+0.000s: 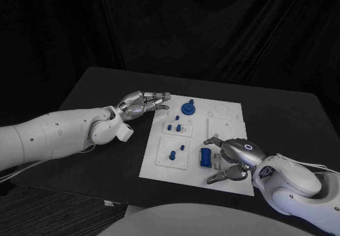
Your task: Assemble the parts on the task board
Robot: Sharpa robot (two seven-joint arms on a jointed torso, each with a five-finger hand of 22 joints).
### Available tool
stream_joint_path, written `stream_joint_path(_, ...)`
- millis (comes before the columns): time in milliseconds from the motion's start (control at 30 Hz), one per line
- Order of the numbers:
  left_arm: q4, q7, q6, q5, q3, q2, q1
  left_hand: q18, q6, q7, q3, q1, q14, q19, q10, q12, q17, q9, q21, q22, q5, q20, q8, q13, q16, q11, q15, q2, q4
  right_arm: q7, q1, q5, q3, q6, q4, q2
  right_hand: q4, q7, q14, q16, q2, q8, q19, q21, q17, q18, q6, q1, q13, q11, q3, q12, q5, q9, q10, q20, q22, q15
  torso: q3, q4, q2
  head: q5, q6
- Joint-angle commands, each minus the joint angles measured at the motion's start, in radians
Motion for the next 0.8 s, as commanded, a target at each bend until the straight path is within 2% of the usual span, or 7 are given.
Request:
stream_joint_path(33, 0.000, 0.011, 0.014, 0.006, 0.001, 0.001, -0.001, -0.010, 0.002, 0.006, 0.006, 0.008, -0.002, 0.009, -0.001, 0.003, 0.001, 0.001, 0.005, 0.003, 0.005, -0.001, 0.006, 0.001, 0.003, 0.007, 0.004, 0.002, -0.001, 0.028, 0.000, 0.062, 0.001, -0.049, 0.017, -0.019, 0.000, -0.001, 0.069, -0.002, 0.004, 0.009, 0.005, 0.004, 0.127, 0.001, 0.013, -0.027, 0.256, -0.007, -0.024, -0.001, 0.003, 0.002, 0.098, -0.002, 0.157, -0.008, -0.0002, 0.0002, 0.000, 0.000, 0.000)
stream_joint_path(233, 0.000, 0.011, 0.012, 0.006, 0.001, 0.001, -0.002, -0.010, 0.002, 0.006, 0.006, 0.008, -0.002, 0.012, -0.001, 0.003, 0.001, 0.001, 0.006, 0.009, 0.005, -0.001, 0.006, 0.001, 0.004, 0.007, 0.004, 0.002, -0.002, 0.034, 0.032, 0.219, 0.001, -0.069, 0.031, -0.055, -0.001, 0.002, 0.069, -0.002, 0.052, 0.064, 0.001, -0.005, 0.126, 0.003, 0.070, -0.066, 0.256, -0.007, 0.024, -0.002, 0.016, 0.012, 0.097, -0.003, 0.155, -0.008, -0.0011, 0.0015, -0.002, 0.000, 0.000)
stream_joint_path(267, 0.000, 0.011, 0.011, 0.006, 0.001, 0.001, -0.002, -0.010, 0.002, 0.006, 0.006, 0.008, -0.002, 0.012, -0.001, 0.003, 0.001, 0.001, 0.006, 0.009, 0.005, -0.001, 0.006, 0.001, 0.004, 0.007, 0.004, 0.002, -0.002, 0.031, 0.045, 0.251, 0.001, -0.071, 0.034, -0.065, -0.008, 0.008, 0.072, 0.006, 0.174, 0.091, 0.005, 0.004, 0.137, 0.001, 0.126, -0.052, 0.263, -0.001, 0.103, 0.003, 0.036, 0.022, 0.103, -0.001, 0.157, -0.004, -0.0012, 0.0016, -0.002, 0.000, 0.000)
stream_joint_path(367, 0.000, 0.010, 0.009, 0.006, 0.001, 0.001, -0.002, -0.010, 0.003, 0.006, 0.007, 0.008, -0.002, 0.013, -0.001, 0.003, 0.001, 0.001, 0.007, 0.012, 0.005, -0.001, 0.006, 0.001, 0.004, 0.007, 0.004, 0.002, -0.002, 0.016, 0.093, 0.310, 0.001, -0.068, 0.040, -0.091, -0.018, 0.004, 0.083, 0.035, 0.306, 0.166, 0.020, 0.046, 0.177, -0.006, 0.278, -0.074, 0.263, 0.000, 0.139, 0.003, 0.186, 0.058, 0.103, 0.003, 0.168, -0.001, -0.0001, 0.0004, 0.000, -0.001, 0.000)
stream_joint_path(700, -0.002, 0.009, 0.006, 0.006, 0.001, 0.006, -0.002, -0.010, 0.005, 0.006, 0.008, 0.009, -0.002, 0.016, 0.000, 0.004, 0.001, 0.001, 0.008, 0.017, 0.005, -0.001, 0.006, 0.001, 0.005, 0.007, 0.004, 0.001, -0.002, -0.118, 0.208, 0.337, 0.001, 0.113, 0.020, -0.141, -0.059, -0.107, 0.102, 0.092, 0.365, 0.342, 0.059, 0.183, 0.263, -0.029, 0.642, 0.082, 0.263, -0.074, 0.162, 0.003, 0.426, 0.221, 0.103, -0.046, 0.200, -0.061, -0.0009, 0.0017, -0.001, -0.013, 0.000)
stream_joint_path(767, -0.002, 0.009, 0.006, 0.006, 0.001, 0.006, -0.002, -0.010, 0.006, 0.006, 0.009, 0.009, -0.001, 0.018, 0.001, 0.005, 0.001, 0.002, 0.009, 0.017, 0.005, -0.001, 0.006, 0.001, 0.005, 0.007, 0.004, 0.001, -0.002, -0.151, 0.214, 0.336, 0.000, 0.171, 0.008, -0.138, -0.064, -0.114, 0.102, 0.091, 0.366, 0.338, 0.057, 0.184, 0.262, -0.029, 0.667, 0.113, 0.263, -0.081, 0.176, 0.003, 0.429, 0.238, 0.103, -0.056, 0.199, -0.069, -0.0012, 0.0008, -0.001, -0.012, 0.000)
stream_joint_path(800, -0.002, 0.009, 0.006, 0.006, 0.001, 0.006, -0.002, -0.010, 0.006, 0.006, 0.009, 0.009, -0.001, 0.018, 0.001, 0.005, 0.001, 0.002, 0.009, 0.017, 0.005, -0.001, 0.006, 0.001, 0.005, 0.007, 0.004, 0.001, -0.002, -0.169, 0.216, 0.336, 0.000, 0.200, 0.001, -0.135, -0.043, -0.116, 0.100, 0.086, 0.373, 0.318, 0.055, 0.181, 0.254, -0.029, 0.683, 0.108, 0.263, -0.084, 0.182, 0.003, 0.344, 0.246, 0.103, -0.060, 0.198, -0.072, -0.0014, 0.0011, 0.000, -0.012, 0.000)
